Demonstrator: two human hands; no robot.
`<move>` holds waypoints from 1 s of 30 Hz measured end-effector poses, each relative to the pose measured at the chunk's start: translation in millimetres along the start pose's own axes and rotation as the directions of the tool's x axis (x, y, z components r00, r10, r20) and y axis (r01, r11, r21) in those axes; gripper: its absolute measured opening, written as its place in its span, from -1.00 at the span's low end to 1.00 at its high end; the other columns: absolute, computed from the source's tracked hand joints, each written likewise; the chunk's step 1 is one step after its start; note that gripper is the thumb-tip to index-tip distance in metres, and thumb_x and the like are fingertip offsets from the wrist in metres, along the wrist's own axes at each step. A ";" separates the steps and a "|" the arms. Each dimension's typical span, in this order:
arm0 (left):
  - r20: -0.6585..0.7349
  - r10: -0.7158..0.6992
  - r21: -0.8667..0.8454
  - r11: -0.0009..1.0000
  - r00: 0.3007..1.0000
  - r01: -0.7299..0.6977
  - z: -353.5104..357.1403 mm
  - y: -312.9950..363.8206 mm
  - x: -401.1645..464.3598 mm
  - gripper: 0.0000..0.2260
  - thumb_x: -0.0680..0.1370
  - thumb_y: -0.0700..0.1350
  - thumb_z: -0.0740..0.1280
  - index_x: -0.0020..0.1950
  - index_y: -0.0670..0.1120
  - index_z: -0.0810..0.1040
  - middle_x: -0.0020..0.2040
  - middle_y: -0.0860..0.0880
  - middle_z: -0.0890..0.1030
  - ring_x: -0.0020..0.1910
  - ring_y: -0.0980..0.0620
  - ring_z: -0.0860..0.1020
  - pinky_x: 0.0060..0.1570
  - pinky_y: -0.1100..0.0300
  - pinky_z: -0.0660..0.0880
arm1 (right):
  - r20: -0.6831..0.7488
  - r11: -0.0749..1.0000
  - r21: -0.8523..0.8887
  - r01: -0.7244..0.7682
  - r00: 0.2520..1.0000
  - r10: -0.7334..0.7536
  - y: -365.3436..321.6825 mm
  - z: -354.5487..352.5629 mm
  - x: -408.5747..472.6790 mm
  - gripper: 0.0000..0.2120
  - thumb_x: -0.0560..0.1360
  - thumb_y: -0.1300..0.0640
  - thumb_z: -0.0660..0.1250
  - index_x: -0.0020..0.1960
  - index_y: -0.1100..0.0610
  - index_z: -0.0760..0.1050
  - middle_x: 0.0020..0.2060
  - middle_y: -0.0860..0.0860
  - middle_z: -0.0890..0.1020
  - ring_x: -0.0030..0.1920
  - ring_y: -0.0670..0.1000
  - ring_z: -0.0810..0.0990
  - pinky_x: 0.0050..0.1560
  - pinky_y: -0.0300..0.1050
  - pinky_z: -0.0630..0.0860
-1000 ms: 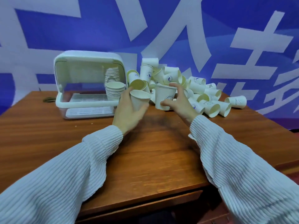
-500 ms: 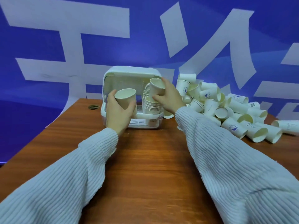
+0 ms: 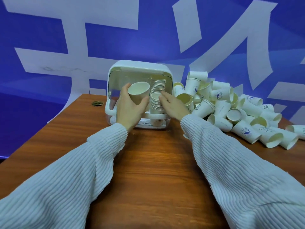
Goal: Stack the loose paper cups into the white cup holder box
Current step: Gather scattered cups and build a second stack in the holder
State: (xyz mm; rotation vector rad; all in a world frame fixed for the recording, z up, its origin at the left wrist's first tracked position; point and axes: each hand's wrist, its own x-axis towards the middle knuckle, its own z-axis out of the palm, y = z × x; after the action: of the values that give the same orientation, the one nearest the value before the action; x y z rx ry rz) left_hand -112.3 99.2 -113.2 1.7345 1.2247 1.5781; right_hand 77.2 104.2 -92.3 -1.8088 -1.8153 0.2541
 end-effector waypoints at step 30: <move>0.263 -0.041 0.396 0.916 0.964 -0.069 63.1 19.4 30.9 -0.37 0.59 0.31 0.26 0.48 -0.12 0.43 0.42 -0.17 0.48 0.36 -0.19 0.48 0.31 -0.10 0.43 | -0.086 0.916 0.360 -0.179 0.971 0.223 80.6 -37.4 -57.7 -0.36 0.70 -0.24 0.08 0.68 -0.05 0.01 0.33 -0.04 0.52 0.44 0.02 0.44 0.34 -0.06 0.27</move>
State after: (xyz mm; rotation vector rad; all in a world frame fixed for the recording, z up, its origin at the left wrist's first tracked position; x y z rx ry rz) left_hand -48.6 129.4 -94.5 2.1310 1.4717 1.0985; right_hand 161.7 45.0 -116.6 -1.7113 -1.3932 0.4982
